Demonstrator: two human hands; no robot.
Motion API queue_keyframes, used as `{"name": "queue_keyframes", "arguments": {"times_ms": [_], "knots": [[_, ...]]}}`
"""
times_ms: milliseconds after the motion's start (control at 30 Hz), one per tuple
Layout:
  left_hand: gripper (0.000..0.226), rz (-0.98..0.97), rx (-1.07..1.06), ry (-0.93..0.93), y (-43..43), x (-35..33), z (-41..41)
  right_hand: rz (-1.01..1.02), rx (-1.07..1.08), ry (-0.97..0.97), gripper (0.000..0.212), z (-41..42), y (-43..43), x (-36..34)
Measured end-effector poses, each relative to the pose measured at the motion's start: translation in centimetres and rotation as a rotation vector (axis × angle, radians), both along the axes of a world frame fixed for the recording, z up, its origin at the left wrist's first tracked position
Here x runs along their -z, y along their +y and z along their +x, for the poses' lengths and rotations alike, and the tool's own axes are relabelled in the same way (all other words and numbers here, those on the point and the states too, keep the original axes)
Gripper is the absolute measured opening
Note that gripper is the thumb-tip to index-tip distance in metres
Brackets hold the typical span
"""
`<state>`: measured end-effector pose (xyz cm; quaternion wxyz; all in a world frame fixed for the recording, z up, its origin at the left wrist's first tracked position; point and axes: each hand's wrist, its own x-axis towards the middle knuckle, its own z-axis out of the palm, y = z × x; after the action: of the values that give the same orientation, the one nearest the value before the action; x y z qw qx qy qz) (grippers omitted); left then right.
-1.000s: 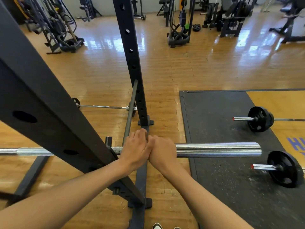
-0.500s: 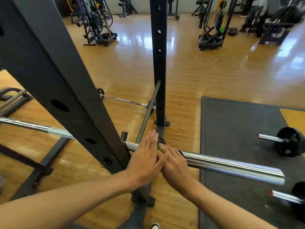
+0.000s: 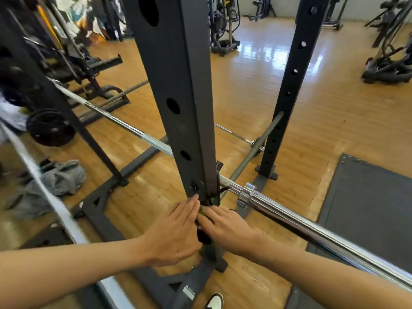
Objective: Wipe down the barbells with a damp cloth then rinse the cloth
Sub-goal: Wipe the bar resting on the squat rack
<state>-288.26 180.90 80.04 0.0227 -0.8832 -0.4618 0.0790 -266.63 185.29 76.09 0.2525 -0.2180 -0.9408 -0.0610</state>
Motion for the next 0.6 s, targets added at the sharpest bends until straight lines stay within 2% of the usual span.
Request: {"name": "queue_keyframes", "arguments": {"times_ms": [133, 233, 400, 600], "knots": [[0.093, 0.034, -0.221, 0.107, -0.8, 0.5, -3.7, -0.092, 0.091, -0.024, 0.047, -4.6, 0.1, 0.0], [0.088, 0.064, -0.373, 0.089, -0.9, 0.9, -4.8, -0.186, 0.121, -0.051, 0.053, -8.4, -0.1, -1.3], [0.094, 0.093, -0.602, 0.053, -0.8, 0.7, -6.6, -0.349, 0.199, -0.093, 0.052, -12.5, 0.5, -4.1], [0.097, 0.142, -0.679, 0.095, 0.1, -1.4, -9.2, -0.392, 0.241, -0.14, 0.051, -13.9, 1.6, -5.6]]}}
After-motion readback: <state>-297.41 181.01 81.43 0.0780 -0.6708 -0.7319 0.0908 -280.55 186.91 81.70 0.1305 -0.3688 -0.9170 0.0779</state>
